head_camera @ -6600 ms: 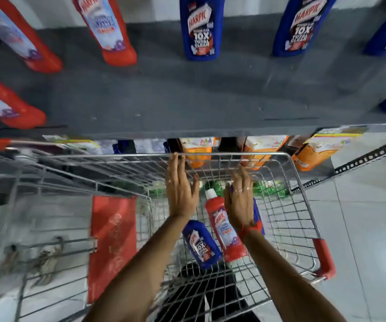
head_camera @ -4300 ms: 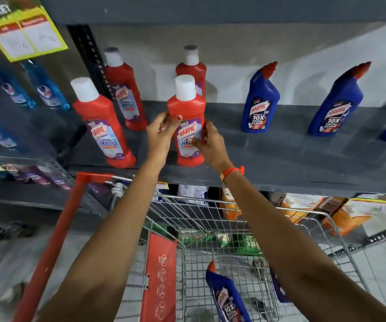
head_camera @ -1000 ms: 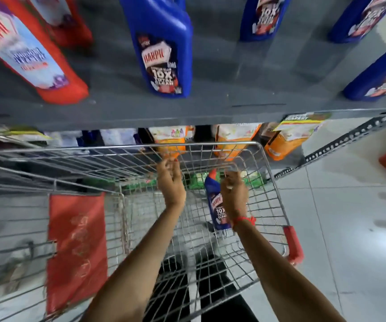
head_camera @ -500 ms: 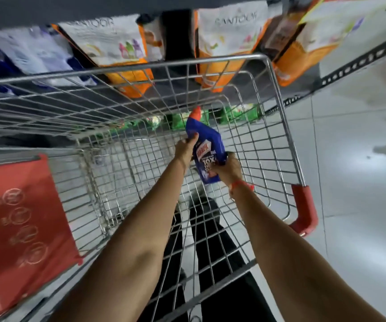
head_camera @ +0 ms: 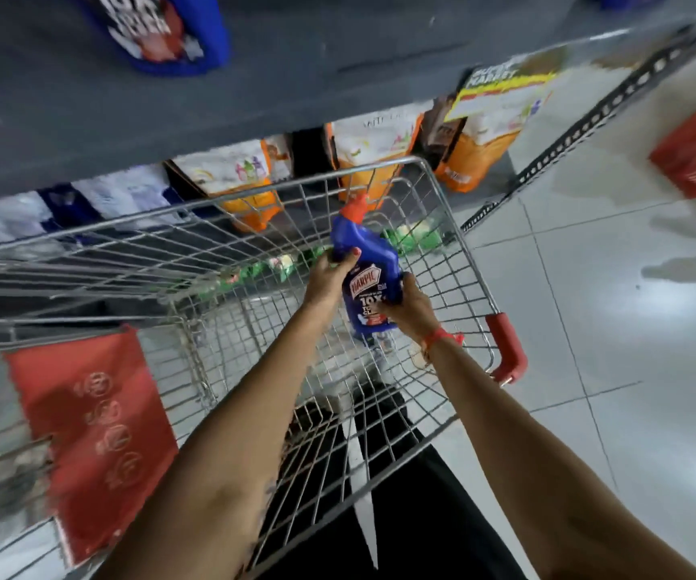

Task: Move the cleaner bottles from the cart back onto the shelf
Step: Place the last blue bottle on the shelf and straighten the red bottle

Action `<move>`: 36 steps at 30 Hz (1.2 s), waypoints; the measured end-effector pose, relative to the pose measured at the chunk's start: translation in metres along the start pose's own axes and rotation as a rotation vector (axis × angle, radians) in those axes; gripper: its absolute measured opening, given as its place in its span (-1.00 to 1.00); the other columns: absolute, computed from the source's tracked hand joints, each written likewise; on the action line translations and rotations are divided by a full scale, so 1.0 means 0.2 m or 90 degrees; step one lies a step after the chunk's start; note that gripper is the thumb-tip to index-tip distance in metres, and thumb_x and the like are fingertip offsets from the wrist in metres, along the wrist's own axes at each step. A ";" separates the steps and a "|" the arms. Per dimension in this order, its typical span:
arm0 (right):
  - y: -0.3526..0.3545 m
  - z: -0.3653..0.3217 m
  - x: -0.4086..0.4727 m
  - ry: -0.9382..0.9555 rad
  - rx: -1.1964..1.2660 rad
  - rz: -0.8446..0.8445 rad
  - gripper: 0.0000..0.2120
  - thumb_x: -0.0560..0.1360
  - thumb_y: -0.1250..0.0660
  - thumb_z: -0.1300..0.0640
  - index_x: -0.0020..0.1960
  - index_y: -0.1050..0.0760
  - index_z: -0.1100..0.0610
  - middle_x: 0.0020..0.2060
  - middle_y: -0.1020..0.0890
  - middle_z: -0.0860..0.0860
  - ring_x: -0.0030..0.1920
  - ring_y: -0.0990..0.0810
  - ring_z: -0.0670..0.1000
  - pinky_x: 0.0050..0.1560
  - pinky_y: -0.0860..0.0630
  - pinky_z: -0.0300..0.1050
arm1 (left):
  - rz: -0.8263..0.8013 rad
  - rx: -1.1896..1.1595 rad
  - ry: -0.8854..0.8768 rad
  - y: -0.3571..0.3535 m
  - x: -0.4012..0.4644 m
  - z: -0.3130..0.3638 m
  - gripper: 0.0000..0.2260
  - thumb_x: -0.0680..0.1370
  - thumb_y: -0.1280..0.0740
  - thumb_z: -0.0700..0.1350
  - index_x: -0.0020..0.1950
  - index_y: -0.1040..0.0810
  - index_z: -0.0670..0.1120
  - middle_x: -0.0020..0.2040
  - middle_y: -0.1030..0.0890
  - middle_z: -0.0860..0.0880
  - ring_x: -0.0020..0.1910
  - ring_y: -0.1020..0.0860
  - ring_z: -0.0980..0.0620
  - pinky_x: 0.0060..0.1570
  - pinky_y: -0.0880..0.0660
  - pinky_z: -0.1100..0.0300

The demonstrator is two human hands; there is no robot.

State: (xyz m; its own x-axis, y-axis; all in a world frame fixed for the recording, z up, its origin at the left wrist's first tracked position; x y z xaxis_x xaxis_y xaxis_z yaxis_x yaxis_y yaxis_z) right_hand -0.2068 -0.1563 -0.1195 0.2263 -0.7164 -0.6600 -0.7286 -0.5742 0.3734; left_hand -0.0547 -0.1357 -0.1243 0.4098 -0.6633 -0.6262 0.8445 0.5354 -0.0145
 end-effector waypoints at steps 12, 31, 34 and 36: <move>0.58 -0.88 -0.39 0.377 0.255 0.235 -0.51 0.33 -0.41 0.33 0.20 -0.34 0.14 -0.09 -0.57 -0.07 -0.09 -0.57 -0.07 0.01 -0.58 0.02 | -0.081 0.096 -0.454 -0.21 -0.56 1.30 -0.71 0.44 -0.35 -0.25 0.13 -0.43 -0.28 -0.22 -0.51 0.04 -0.36 -0.51 0.41 -0.31 -0.43 0.51; 0.91 -1.50 -0.14 0.545 0.087 0.181 -0.51 0.41 -0.37 0.34 0.30 -0.33 0.25 0.09 -0.58 0.21 -0.02 -0.52 0.01 -0.21 -0.37 -0.65 | 0.090 0.029 -0.554 -0.28 -0.48 1.81 -0.71 0.42 -0.40 -0.13 0.06 -0.48 -0.23 -0.03 -0.60 -0.22 -0.23 -0.57 0.22 -0.30 -0.48 0.46; 0.90 -1.47 -0.11 0.540 0.117 0.163 -0.50 0.41 -0.36 0.35 0.31 -0.32 0.22 0.13 -0.57 0.19 0.04 -0.54 0.02 -0.13 -0.44 -0.58 | 0.087 0.033 -0.562 -0.28 -0.49 1.79 -0.56 0.32 -0.41 0.08 0.06 -0.49 -0.18 -0.03 -0.61 -0.17 -0.15 -0.58 0.05 -0.19 -0.53 0.36; 0.88 -1.45 -0.12 0.526 0.150 0.141 -0.49 0.41 -0.36 0.33 0.32 -0.31 0.19 0.13 -0.56 0.14 0.12 -0.55 0.06 0.00 -0.49 -0.43 | 0.095 0.049 -0.571 -0.27 -0.51 1.78 -0.50 0.28 -0.37 0.15 0.04 -0.50 -0.18 -0.04 -0.61 -0.15 -0.11 -0.60 -0.03 -0.09 -0.56 0.16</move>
State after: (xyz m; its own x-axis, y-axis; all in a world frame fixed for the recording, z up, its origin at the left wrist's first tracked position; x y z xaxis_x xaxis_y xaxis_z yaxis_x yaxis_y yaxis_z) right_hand -0.1527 -0.3559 0.1519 0.3922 -0.9110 0.1277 -0.9047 -0.3569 0.2329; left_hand -0.0198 -0.2842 0.2180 0.6039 -0.7651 0.2236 0.7687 0.6332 0.0906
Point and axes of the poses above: each hand's wrist, its own x-axis towards the middle knuckle, its own y-axis out of the back of the hand, z = x × y, the point moved 8 cm from there along x, towards the middle knuckle
